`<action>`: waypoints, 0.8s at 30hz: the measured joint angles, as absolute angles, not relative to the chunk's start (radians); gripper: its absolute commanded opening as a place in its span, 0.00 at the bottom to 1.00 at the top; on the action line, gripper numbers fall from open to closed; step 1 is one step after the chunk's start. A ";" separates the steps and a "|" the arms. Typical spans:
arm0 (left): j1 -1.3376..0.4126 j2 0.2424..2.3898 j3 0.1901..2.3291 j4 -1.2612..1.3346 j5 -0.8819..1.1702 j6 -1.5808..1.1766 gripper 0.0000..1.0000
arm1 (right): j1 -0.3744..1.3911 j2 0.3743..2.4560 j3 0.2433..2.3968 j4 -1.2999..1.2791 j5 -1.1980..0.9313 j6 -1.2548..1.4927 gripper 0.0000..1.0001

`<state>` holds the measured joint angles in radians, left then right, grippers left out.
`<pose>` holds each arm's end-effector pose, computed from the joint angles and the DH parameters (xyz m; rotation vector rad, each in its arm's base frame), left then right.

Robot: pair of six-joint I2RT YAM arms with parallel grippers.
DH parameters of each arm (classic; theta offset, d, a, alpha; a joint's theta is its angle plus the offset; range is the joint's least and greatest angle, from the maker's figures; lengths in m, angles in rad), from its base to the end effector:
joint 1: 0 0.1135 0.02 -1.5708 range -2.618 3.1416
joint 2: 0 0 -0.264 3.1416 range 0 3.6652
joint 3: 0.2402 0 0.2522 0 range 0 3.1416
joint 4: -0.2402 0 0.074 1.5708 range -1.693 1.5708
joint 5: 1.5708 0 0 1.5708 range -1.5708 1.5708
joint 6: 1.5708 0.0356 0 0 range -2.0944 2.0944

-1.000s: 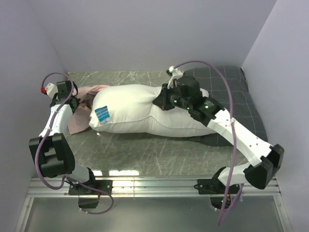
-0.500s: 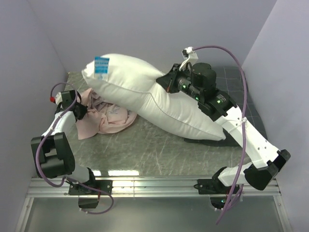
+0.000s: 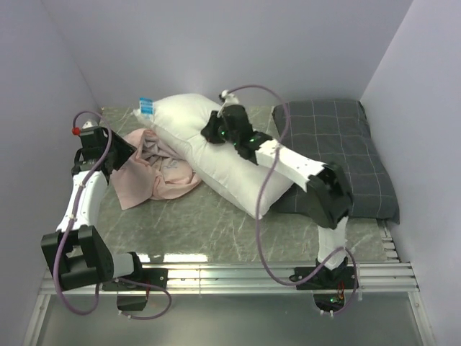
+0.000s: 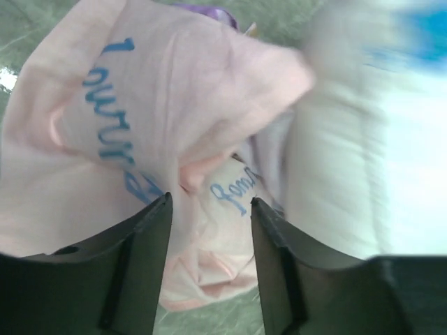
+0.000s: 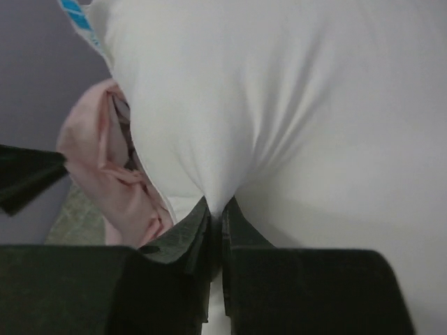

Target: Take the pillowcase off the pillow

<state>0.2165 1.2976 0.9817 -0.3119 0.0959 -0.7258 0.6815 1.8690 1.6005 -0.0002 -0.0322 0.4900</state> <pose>0.2828 0.0587 0.2844 -0.9601 2.0046 -0.3886 0.3529 0.2877 0.3296 -0.2076 1.9142 0.8367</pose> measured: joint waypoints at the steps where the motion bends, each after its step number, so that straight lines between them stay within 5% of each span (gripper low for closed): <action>1: 0.216 1.283 0.988 -0.328 0.106 -0.709 0.57 | 0.690 1.915 1.600 0.015 -0.038 0.496 0.32; 2: 0.216 1.265 0.994 -0.342 0.113 -0.688 0.58 | 0.699 1.951 1.596 0.039 -0.046 0.509 0.44; 7: 0.192 1.150 1.040 -0.403 0.119 -0.587 0.63 | 0.738 1.952 1.561 0.139 -0.093 0.554 0.70; 8: 0.177 1.119 1.048 -0.410 0.118 -0.569 0.63 | 0.741 1.939 1.561 0.145 -0.101 0.558 0.88; 9: 0.153 1.087 1.052 -0.410 0.109 -0.553 0.63 | 0.743 1.921 1.561 0.144 -0.107 0.564 0.92; 17: -0.160 0.911 1.056 -0.410 0.046 -0.482 0.64 | 0.736 1.641 1.457 0.079 -0.096 0.558 0.96; 24: -0.191 0.803 1.006 -0.404 0.029 -0.439 0.71 | 0.728 1.264 1.200 0.016 -0.004 0.542 0.97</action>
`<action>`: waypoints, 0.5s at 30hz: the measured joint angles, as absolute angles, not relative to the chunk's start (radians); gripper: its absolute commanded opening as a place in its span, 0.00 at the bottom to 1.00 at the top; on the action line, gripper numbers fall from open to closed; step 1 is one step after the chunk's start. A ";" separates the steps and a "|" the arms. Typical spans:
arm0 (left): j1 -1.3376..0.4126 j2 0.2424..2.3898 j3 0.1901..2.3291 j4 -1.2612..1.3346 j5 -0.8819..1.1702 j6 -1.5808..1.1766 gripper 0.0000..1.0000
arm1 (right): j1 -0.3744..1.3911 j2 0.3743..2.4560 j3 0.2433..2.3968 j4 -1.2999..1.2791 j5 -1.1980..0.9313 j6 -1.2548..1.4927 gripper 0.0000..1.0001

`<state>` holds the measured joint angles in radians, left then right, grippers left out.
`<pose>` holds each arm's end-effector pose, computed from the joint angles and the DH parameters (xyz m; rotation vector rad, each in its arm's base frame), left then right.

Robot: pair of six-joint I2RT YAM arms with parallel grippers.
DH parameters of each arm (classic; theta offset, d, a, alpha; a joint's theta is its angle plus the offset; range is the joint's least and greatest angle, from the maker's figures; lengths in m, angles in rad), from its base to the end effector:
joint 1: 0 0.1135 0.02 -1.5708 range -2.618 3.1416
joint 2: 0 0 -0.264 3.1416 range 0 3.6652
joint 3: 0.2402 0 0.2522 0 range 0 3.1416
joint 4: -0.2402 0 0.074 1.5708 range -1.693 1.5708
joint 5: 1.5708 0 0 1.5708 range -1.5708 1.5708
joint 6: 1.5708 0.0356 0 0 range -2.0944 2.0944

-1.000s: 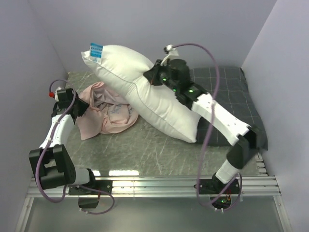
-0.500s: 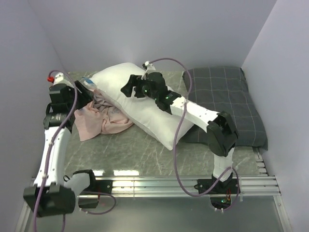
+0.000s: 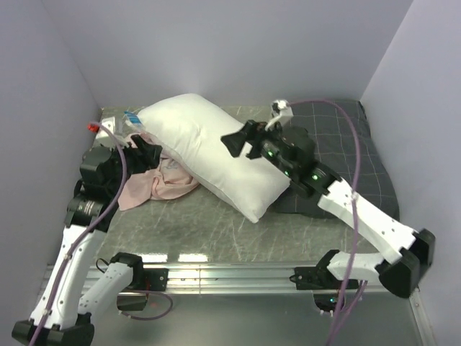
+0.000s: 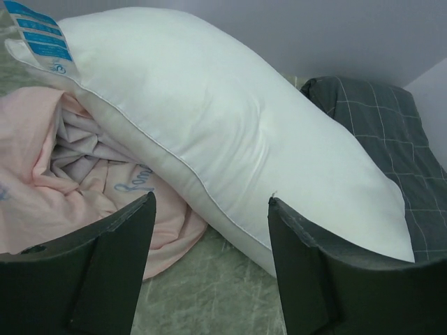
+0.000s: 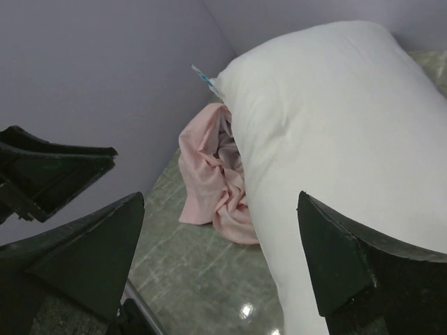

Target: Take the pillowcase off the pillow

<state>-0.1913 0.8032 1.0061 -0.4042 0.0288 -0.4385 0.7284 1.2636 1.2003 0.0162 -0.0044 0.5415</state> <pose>0.1686 -0.0337 0.3897 -0.2006 1.7859 -0.4791 0.2222 0.1984 0.4044 -0.1631 1.7014 0.9702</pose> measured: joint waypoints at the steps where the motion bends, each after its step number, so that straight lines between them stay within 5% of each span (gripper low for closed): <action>1: -0.191 0.780 0.991 -0.397 0.029 -0.436 0.72 | 0.728 1.214 1.160 0.009 0.013 0.538 0.97; 15: -0.192 0.665 0.851 -0.372 0.028 -0.435 0.72 | 0.726 0.976 0.908 -0.144 0.178 0.499 0.98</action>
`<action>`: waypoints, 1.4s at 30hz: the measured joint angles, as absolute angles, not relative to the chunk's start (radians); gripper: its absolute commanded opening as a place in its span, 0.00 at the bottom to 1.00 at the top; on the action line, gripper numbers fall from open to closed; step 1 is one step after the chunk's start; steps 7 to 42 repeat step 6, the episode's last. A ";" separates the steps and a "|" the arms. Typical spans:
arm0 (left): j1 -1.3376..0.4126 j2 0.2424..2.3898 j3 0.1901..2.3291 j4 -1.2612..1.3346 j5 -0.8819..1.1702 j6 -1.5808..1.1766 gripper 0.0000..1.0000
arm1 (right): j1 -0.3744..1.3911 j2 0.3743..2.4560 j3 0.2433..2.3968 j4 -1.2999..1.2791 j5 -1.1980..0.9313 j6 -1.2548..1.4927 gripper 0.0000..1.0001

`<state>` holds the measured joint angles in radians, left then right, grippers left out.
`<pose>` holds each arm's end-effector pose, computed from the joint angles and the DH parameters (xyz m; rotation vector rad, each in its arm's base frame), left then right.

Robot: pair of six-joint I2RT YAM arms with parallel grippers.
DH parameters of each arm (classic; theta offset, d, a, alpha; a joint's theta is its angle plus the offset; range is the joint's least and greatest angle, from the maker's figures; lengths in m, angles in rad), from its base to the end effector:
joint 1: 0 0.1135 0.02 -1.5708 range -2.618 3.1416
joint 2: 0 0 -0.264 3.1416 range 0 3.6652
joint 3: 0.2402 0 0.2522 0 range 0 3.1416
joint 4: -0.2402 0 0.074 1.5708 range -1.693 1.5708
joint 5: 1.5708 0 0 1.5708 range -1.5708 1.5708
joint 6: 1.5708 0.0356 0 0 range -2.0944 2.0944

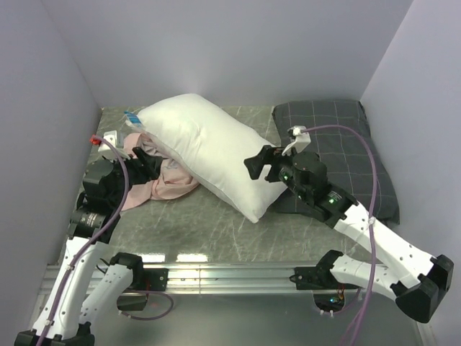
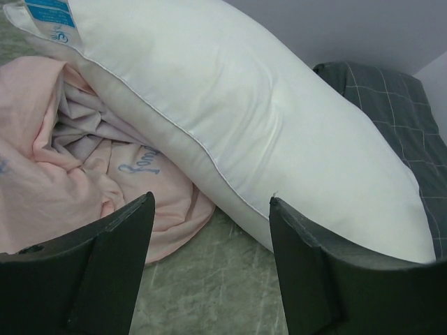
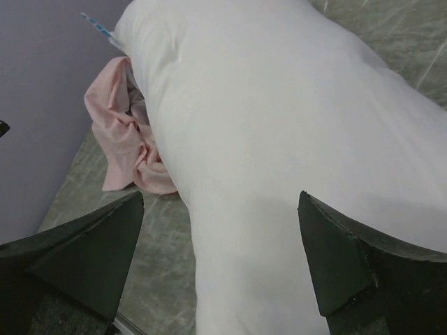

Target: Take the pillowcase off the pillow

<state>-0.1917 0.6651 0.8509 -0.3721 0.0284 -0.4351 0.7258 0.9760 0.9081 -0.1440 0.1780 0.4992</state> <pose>0.1467 -0.0295 0.3603 -0.1955 1.7711 -0.4795 0.1741 0.1460 0.3525 -0.0759 1.8358 0.7172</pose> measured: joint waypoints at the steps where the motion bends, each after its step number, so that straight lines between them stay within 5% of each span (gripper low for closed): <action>1: -0.192 0.666 0.850 -0.373 0.028 -0.435 0.71 | 0.726 0.968 0.906 -0.147 0.182 0.496 0.98; 42: -0.192 0.663 0.850 -0.364 0.029 -0.439 0.72 | 0.726 0.941 0.901 -0.145 0.192 0.480 0.98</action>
